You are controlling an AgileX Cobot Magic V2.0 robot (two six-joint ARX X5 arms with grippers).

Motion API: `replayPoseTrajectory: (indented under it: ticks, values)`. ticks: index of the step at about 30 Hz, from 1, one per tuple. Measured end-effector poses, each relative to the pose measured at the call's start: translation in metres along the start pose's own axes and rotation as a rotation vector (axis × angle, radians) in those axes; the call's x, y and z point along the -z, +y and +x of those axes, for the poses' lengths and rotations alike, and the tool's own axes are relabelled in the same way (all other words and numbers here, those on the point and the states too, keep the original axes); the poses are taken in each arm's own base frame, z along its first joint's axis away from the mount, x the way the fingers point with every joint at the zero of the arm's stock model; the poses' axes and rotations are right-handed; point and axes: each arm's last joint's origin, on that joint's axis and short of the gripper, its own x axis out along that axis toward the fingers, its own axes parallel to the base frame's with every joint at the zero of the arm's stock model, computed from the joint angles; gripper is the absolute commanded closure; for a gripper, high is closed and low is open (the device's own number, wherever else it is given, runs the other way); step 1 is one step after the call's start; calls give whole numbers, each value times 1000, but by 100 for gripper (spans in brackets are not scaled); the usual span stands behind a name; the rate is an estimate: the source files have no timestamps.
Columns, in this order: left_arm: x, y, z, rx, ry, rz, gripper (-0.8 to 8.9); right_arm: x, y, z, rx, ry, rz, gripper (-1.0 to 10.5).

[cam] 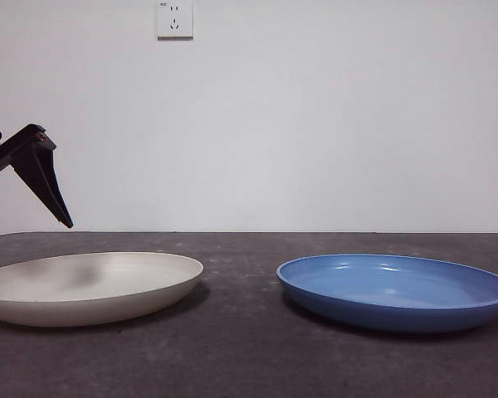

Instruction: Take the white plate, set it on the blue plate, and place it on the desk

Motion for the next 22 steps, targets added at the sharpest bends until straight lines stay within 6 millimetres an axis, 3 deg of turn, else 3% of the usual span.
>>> replayPoseTrajectory:
  ticks: [3, 9, 12, 22]
  values:
    - [0, 4, 6, -4, 22, -15, 305, 0, 0, 0, 0, 0, 0, 371]
    - [0, 9, 13, -9, 56, -38, 677, 0, 0, 0, 0, 0, 0, 371]
    - [0, 10, 14, -20, 57, -39, 789, 0, 0, 0, 0, 0, 0, 371]
    - [-3, 8, 12, -42, 54, -37, 799, 0, 0, 0, 0, 0, 0, 371]
